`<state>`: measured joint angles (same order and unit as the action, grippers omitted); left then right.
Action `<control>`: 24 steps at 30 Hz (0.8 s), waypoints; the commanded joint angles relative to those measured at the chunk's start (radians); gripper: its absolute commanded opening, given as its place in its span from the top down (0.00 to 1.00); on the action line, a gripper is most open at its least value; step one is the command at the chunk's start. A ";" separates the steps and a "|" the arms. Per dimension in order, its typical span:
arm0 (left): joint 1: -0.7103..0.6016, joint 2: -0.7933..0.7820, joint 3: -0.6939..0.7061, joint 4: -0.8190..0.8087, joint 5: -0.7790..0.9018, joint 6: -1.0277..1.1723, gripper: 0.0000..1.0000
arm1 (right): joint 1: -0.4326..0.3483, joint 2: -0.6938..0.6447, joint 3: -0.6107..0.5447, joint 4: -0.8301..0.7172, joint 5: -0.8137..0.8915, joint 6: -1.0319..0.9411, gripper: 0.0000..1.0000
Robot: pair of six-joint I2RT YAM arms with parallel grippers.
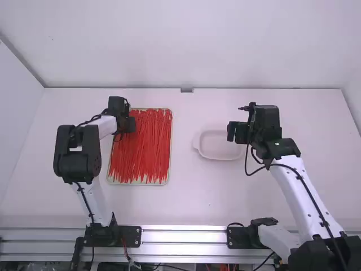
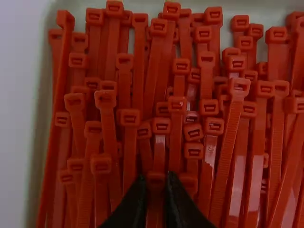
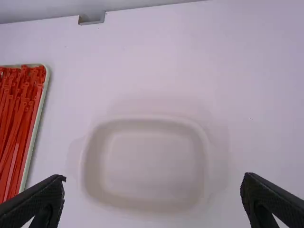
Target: Fasten the cable tie
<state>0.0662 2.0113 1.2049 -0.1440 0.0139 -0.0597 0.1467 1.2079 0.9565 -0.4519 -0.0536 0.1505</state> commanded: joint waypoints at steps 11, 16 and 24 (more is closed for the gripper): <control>-0.005 0.002 0.038 -0.027 -0.003 -0.003 0.93 | -0.002 -0.010 0.042 0.002 0.002 0.003 0.01; -0.005 0.002 0.039 -0.023 -0.005 -0.023 0.98 | -0.002 -0.010 0.042 0.002 0.002 0.003 0.01; -0.006 0.001 0.048 -0.027 -0.003 -0.023 0.98 | -0.002 -0.010 0.042 0.003 0.002 0.003 0.01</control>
<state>0.0662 2.0113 1.2209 -0.1669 0.0139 -0.0757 0.1467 1.2079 0.9565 -0.4519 -0.0536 0.1516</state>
